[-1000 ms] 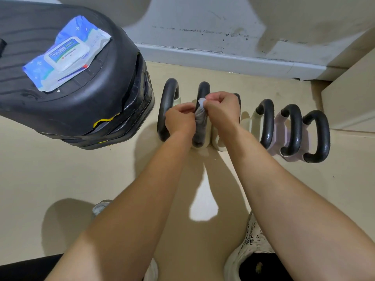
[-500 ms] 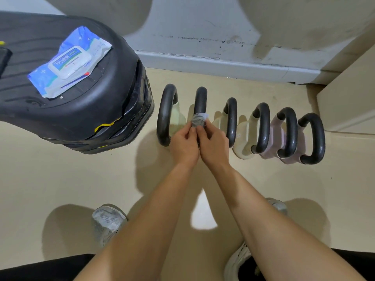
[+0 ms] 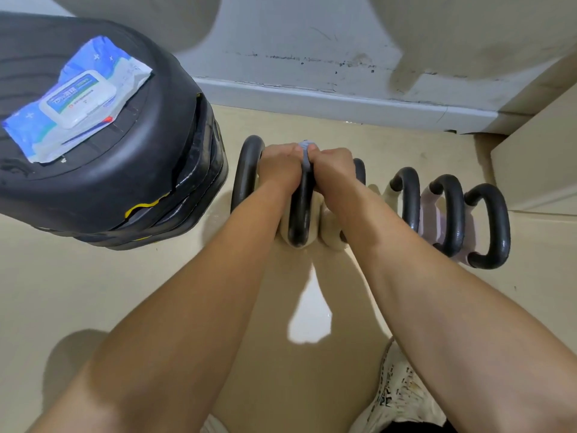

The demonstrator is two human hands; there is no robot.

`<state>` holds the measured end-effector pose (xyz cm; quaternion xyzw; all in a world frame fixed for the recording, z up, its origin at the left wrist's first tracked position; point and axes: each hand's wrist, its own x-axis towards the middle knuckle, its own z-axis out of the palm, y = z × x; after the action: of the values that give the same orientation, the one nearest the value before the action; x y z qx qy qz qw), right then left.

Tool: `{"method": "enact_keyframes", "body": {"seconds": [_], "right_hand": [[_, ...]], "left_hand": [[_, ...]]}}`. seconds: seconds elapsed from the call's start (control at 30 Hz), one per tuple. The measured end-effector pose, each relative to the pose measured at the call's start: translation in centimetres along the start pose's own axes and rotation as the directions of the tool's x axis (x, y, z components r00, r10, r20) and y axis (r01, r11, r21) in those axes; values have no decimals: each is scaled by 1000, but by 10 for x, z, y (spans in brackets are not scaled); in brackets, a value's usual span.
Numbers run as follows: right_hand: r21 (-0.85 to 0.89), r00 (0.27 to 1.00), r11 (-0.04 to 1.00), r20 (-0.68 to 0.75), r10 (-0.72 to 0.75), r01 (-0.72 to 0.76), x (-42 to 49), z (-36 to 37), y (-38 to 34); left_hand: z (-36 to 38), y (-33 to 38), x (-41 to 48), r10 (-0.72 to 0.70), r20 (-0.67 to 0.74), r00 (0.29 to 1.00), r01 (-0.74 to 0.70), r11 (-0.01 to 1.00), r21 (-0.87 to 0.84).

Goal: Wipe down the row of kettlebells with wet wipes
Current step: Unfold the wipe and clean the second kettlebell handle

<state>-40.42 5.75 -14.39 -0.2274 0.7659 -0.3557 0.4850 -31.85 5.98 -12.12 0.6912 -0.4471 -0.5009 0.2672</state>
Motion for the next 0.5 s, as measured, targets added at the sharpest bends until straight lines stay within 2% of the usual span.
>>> {"method": "enact_keyframes", "body": {"seconds": [0.03,0.07,0.23,0.33,0.5], "right_hand": [[-34,1000,999,3,-8,8,-5,-2,1],[-71,999,997,19,-32,34,-11,-4,6],[-153,973,962,76,-218,227,-63,-14,44],[-128,972,964,66,-225,232,-78,-14,55],[-117,984,977,47,-173,177,-52,-10,37]], "left_hand": [[-1,-4,-2,27,-17,999,-28,998,-59],[-2,-9,-7,53,-5,999,-53,998,18],[-14,-44,-48,150,31,988,-153,972,176],[-16,-55,-59,186,5,982,-183,960,212],[-9,-33,-36,97,5,995,-97,987,127]]}}
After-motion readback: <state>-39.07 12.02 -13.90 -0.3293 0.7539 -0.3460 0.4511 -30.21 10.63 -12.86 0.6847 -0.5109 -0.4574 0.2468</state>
